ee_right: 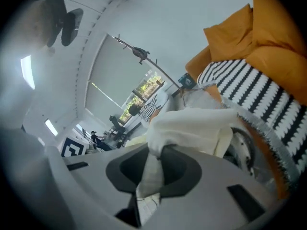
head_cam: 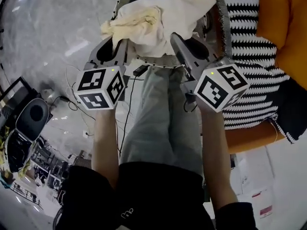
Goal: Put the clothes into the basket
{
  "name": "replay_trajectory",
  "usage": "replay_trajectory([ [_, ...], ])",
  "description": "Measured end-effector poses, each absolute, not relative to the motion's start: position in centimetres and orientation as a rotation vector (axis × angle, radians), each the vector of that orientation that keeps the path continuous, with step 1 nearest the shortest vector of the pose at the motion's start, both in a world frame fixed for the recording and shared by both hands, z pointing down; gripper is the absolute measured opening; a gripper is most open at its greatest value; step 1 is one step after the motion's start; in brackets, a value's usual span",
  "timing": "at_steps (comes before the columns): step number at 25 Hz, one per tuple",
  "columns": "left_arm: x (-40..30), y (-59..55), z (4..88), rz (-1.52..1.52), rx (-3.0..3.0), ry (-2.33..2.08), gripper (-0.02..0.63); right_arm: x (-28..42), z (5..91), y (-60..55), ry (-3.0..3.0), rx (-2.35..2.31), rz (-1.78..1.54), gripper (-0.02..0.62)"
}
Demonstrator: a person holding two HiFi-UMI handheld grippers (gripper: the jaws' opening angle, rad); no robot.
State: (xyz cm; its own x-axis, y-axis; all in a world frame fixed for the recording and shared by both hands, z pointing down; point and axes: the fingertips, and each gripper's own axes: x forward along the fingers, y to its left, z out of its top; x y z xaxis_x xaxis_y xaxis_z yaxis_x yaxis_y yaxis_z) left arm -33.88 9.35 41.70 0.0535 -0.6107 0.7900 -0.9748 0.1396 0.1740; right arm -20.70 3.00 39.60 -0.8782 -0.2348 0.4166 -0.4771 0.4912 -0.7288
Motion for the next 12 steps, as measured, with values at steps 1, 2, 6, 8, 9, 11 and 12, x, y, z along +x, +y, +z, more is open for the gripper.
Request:
replay_trajectory([
  [1, -35.0, 9.8, 42.0, 0.574, 1.511, -1.675, 0.078, -21.8, 39.8, 3.3, -2.466, 0.575, 1.365, 0.052],
  [2, -35.7, 10.2, 42.3, 0.562, 1.473, -1.690, 0.078, -22.6, 40.1, 3.6, -2.456, 0.553, 1.381, 0.052],
  [6, -35.1, 10.5, 44.0, 0.609, 1.467, -1.646, 0.078, -23.4, 41.8, 4.2, -2.410, 0.555, 1.371, 0.052],
  [8, -35.2, 10.8, 44.6, 0.649, 1.459, -1.648, 0.080, -23.6, 42.7, 4.8, -2.392, 0.543, 1.346, 0.054],
  [9, -35.5, 10.9, 44.9, 0.683, 1.454, -1.663, 0.091, -23.9, 43.0, 5.3, -2.383, 0.511, 1.327, 0.086],
  [11, -35.5, 10.7, 45.1, 0.753, 1.473, -1.683, 0.162, -23.9, 43.7, 6.5, -2.353, 0.434, 1.274, 0.264],
  [12, -34.9, 10.4, 45.1, 0.766, 1.492, -1.678, 0.172, -23.5, 44.0, 6.8, -2.336, 0.422, 1.233, 0.264],
])
